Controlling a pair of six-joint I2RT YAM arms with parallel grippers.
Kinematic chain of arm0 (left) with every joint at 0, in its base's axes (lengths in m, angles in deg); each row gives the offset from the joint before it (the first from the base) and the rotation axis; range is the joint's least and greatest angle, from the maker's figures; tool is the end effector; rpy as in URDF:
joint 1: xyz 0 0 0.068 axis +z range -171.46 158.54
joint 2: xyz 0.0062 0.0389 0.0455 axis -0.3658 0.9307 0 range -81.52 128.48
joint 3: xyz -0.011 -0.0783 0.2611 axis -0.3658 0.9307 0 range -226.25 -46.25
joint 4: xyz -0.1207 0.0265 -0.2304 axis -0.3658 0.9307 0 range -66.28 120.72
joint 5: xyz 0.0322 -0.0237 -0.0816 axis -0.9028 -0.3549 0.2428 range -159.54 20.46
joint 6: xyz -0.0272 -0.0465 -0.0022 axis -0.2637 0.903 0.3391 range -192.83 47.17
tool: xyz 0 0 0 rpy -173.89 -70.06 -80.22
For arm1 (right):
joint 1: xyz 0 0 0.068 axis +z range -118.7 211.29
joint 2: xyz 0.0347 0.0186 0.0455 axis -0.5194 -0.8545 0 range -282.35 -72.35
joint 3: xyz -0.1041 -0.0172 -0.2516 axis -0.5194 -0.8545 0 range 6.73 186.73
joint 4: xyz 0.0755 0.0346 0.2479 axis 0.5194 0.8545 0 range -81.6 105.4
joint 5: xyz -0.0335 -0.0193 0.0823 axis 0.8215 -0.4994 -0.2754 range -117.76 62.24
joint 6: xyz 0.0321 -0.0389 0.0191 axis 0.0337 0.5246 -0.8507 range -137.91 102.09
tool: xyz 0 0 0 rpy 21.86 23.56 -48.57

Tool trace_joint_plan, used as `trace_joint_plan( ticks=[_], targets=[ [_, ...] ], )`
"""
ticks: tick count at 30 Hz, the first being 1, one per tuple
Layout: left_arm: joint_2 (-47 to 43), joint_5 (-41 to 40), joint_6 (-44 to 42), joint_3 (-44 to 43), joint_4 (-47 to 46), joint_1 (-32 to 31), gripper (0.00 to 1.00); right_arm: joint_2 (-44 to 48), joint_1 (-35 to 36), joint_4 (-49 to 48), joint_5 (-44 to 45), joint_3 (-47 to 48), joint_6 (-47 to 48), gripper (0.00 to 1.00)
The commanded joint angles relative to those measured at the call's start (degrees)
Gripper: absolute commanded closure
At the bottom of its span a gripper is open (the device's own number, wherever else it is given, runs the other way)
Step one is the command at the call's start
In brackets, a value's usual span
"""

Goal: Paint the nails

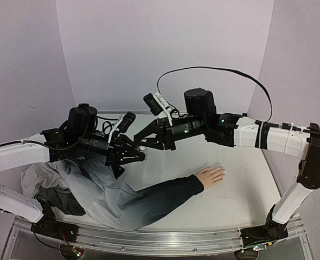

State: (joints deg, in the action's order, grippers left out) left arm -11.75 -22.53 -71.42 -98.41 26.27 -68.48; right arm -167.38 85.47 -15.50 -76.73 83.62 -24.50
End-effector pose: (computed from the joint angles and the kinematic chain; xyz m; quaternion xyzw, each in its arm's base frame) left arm 0.1668 -0.2171 0.3104 0.5019 0.6047 -0.5135 0.3446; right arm 0.2073 0.3331 0.3670 -0.5276 0.4345 0.5812 0.4417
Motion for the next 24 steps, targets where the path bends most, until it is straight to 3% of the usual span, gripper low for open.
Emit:
trace_joint_plan(
  ticks=[1,3,6,11,19,24],
  targets=[
    [-1.5,-22.1,-1.2,-2.0,-5.8,-1.2,1.0,1.9,1.3,-1.7,14.7,-0.7,-5.1,0.58],
    [-2.2,-30.9,-1.3,-1.1,-5.9,-1.9,1.0,3.5,1.3,-0.7,23.5,-1.3,-8.3,0.35],
    [-2.5,-43.8,-2.1,-0.7,-5.8,-2.9,1.0,6.7,1.2,1.1,34.2,-3.4,-13.5,0.19],
    [-2.0,-54.9,-3.3,-0.8,-5.8,-4.7,1.0,9.3,1.4,1.8,41.7,-5.5,-21.5,0.18],
    [-1.2,-56.4,-3.4,-1.4,-5.8,-6.1,1.0,3.1,4.0,1.9,44.2,2.1,-23.8,0.2],
    [-1.7,-56.5,-3.8,-0.7,-5.8,-6.7,1.0,-1.1,4.7,2.2,45.9,6.6,-25.0,0.28]
  ],
)
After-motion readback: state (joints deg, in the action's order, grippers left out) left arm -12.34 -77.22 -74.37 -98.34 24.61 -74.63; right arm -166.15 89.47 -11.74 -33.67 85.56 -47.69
